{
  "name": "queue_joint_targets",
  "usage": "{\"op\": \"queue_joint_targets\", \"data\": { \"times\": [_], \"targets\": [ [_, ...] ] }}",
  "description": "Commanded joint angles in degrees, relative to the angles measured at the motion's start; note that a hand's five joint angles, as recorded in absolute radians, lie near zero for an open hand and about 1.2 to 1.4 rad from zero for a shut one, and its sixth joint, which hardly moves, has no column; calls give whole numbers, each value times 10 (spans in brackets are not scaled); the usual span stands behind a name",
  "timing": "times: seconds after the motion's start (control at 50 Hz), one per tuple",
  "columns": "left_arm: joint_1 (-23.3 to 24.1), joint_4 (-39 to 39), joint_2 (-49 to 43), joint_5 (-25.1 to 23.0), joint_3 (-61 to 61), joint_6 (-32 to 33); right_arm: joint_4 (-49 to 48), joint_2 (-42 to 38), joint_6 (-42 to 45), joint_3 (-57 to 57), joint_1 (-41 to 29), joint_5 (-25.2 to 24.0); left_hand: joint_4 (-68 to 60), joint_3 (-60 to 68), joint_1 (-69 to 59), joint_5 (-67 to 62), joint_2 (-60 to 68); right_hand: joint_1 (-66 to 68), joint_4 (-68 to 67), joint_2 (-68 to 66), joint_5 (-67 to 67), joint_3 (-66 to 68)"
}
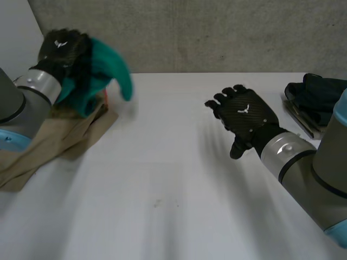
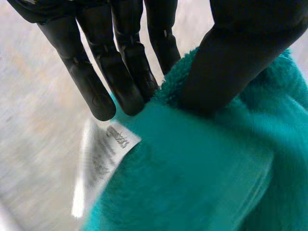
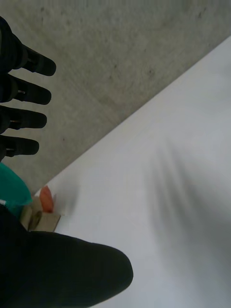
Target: Fold the laundry.
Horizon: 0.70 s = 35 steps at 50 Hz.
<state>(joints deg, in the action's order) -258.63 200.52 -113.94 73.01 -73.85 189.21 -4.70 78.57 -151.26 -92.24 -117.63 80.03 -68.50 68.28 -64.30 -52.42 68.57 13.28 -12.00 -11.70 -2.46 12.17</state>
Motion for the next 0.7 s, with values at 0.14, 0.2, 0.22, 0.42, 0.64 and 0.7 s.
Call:
{"op": "queue_joint_targets", "data": {
  "times": [0.14,0.2,0.22,0.42,0.64,0.7],
  "targets": [
    [210,3,23,-62,-116,-126,3,2,-2,20,8,48,-115,117,-157,-176,114,-33,20,17,25,-22],
    [239,-10,-28,-61,-97,-85,8,1,-2,21,12,48,259,-256,216,198,-259,-33,20,17,25,-22],
    [240,-16,-35,-61,-95,-73,10,0,-2,21,13,47,383,-381,341,322,-384,-33,20,17,25,-22],
    [219,-108,51,-45,-94,14,31,-3,2,48,56,37,564,-562,522,504,-565,-33,20,17,25,-22],
    [136,-101,131,19,-198,24,226,4,52,151,64,-22,551,-549,509,490,-552,-33,20,17,25,-22],
    [110,-94,119,42,-212,31,264,6,83,174,74,-20,553,-550,511,492,-553,-33,20,17,25,-22]
  ]
}}
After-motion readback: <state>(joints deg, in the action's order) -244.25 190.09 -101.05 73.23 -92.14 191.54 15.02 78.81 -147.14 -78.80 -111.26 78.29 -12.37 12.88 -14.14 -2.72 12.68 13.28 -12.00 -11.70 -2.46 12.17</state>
